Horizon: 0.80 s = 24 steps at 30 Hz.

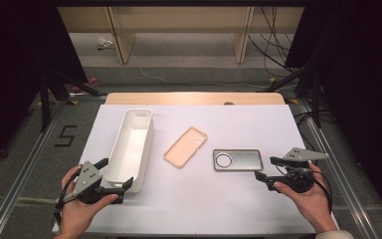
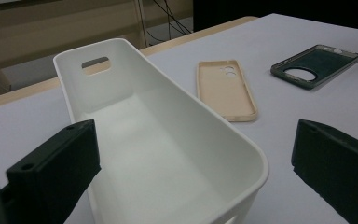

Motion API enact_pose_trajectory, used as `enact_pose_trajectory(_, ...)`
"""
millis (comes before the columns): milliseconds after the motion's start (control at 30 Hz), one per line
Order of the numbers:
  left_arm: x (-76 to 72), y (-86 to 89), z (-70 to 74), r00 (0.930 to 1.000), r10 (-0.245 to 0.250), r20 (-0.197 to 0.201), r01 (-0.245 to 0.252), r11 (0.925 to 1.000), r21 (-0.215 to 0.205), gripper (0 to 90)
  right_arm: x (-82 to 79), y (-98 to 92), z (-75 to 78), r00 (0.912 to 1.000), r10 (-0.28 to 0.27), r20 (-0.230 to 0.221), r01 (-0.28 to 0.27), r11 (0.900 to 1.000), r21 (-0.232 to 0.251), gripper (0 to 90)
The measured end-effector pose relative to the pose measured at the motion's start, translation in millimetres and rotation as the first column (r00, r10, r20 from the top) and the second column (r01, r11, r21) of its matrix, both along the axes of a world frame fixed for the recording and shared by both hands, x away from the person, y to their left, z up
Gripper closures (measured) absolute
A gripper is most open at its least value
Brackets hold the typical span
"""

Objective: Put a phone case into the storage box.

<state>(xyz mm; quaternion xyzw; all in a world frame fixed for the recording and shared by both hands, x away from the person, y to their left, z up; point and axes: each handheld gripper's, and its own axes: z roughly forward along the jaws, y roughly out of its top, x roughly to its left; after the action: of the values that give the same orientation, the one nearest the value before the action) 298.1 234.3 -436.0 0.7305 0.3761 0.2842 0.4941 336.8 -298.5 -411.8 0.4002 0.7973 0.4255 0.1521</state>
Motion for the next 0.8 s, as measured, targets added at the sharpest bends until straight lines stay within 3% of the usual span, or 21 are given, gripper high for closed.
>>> enact_pose_trajectory(367,0.5,-0.8,-0.1,1.0000,-0.002,0.001,0.002,1.0000,-0.001,0.9,3.3,0.9,-1.6,0.9998,-0.018,-0.006,0.017,1.000,-0.009,22.1)
enact_pose_trajectory(433,0.7,-1.7,-0.1,1.0000,-0.006,0.002,0.006,1.0000,0.000,1.0,7.1,2.1,-3.2,0.9998,-0.017,-0.014,0.017,1.000,-0.014,30.8)
enact_pose_trajectory(467,0.7,-1.7,-0.1,1.0000,-0.006,0.002,0.006,1.0000,0.000,1.1,7.1,2.1,-3.2,0.9998,-0.017,-0.014,0.017,1.000,-0.014,30.8)
enact_pose_trajectory(500,0.6,-2.3,0.0,1.0000,-0.007,0.003,0.007,1.0000,0.002,1.2,11.2,3.5,-4.6,0.9997,-0.017,-0.015,0.017,1.000,-0.026,42.1)
enact_pose_trajectory(533,0.6,-2.3,0.0,1.0000,-0.007,0.003,0.007,1.0000,0.002,1.2,11.2,3.5,-4.6,0.9997,-0.017,-0.015,0.017,1.000,-0.026,42.1)
enact_pose_trajectory(567,0.6,-2.4,0.2,1.0000,-0.007,0.005,0.007,1.0000,0.001,1.2,15.7,4.8,-5.4,0.9994,-0.031,-0.016,0.031,0.998,-0.047,53.0)
enact_pose_trajectory(667,0.8,-3.1,0.2,1.0000,-0.007,0.005,0.007,1.0000,0.002,1.4,23.2,6.1,-8.7,0.9987,-0.032,-0.039,0.029,0.997,-0.072,68.2)
enact_pose_trajectory(733,0.8,-3.3,0.2,0.9999,-0.009,0.006,0.009,0.9999,0.004,1.6,25.7,6.8,-9.9,0.9979,-0.039,-0.051,0.034,0.995,-0.091,71.7)
enact_pose_trajectory(767,0.7,-3.6,0.4,0.9999,-0.011,0.007,0.011,0.9999,0.004,1.6,32.8,8.3,-12.4,0.9961,-0.044,-0.076,0.034,0.992,-0.120,80.3)
enact_pose_trajectory(800,0.7,-3.6,0.4,0.9999,-0.011,0.007,0.011,0.9999,0.004,1.6,32.8,8.3,-12.4,0.9961,-0.044,-0.076,0.034,0.992,-0.120,80.3)
